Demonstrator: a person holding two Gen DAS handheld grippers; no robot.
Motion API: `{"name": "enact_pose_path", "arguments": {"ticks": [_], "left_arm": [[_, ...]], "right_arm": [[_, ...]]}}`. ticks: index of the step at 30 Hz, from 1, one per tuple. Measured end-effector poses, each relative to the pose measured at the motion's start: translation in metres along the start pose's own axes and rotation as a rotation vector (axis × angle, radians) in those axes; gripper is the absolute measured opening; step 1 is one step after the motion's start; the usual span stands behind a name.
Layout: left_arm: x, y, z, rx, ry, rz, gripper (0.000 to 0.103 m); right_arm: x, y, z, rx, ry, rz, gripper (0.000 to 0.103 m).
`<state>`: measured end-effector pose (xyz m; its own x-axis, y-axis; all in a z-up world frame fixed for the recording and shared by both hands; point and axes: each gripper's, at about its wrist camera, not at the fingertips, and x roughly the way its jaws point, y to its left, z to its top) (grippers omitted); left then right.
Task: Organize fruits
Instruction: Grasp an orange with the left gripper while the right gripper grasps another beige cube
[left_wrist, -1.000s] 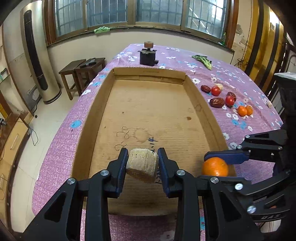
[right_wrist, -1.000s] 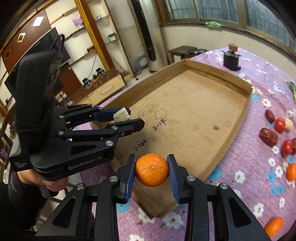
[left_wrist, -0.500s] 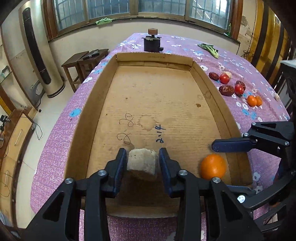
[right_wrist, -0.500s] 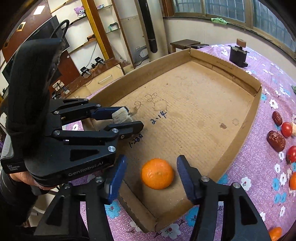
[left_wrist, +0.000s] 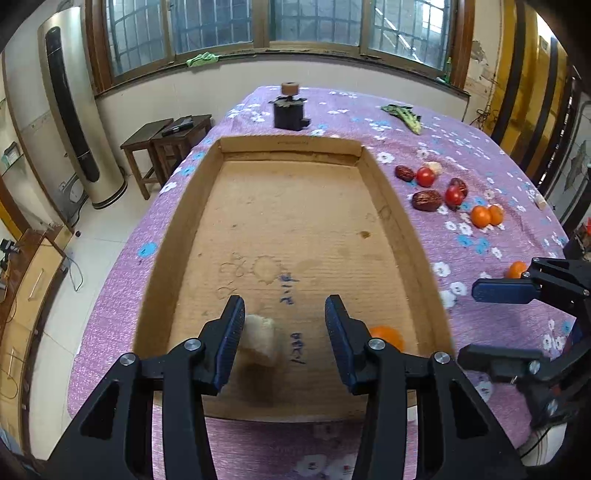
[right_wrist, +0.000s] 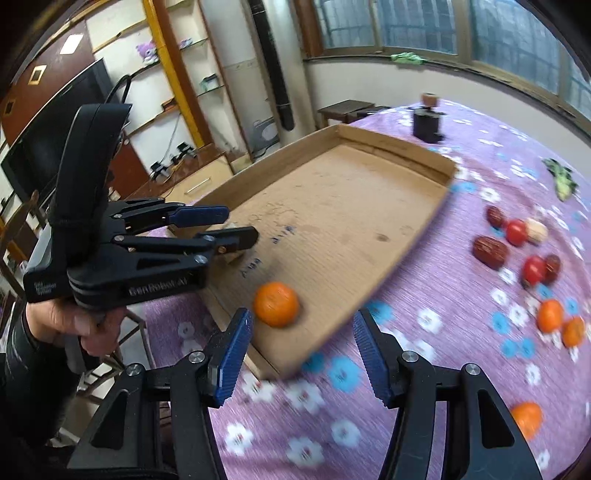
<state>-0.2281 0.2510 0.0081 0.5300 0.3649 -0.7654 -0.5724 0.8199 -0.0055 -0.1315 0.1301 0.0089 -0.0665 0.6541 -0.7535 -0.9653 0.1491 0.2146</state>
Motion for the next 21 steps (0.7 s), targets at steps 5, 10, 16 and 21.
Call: {"name": "enact_pose_path", "arguments": {"ticks": [5, 10, 16, 21], "left_arm": [[-0.006, -0.024, 0.004, 0.027, -0.007, -0.049, 0.043], [-0.009, -0.053, 0.007, 0.065, -0.007, -0.116, 0.044], [-0.006, -0.092, 0.006, 0.118, 0.012, -0.19, 0.043], [-0.001, -0.127, 0.005, 0.157, 0.045, -0.274, 0.043]], "right_arm": [[-0.032, -0.029, -0.02, 0.078, -0.041, -0.06, 0.064], [-0.063, -0.059, -0.044, 0.145, -0.061, -0.141, 0.064], [-0.087, -0.099, -0.065, 0.239, -0.074, -0.222, 0.064], [-0.105, -0.13, -0.082, 0.314, -0.092, -0.275, 0.064]]}}
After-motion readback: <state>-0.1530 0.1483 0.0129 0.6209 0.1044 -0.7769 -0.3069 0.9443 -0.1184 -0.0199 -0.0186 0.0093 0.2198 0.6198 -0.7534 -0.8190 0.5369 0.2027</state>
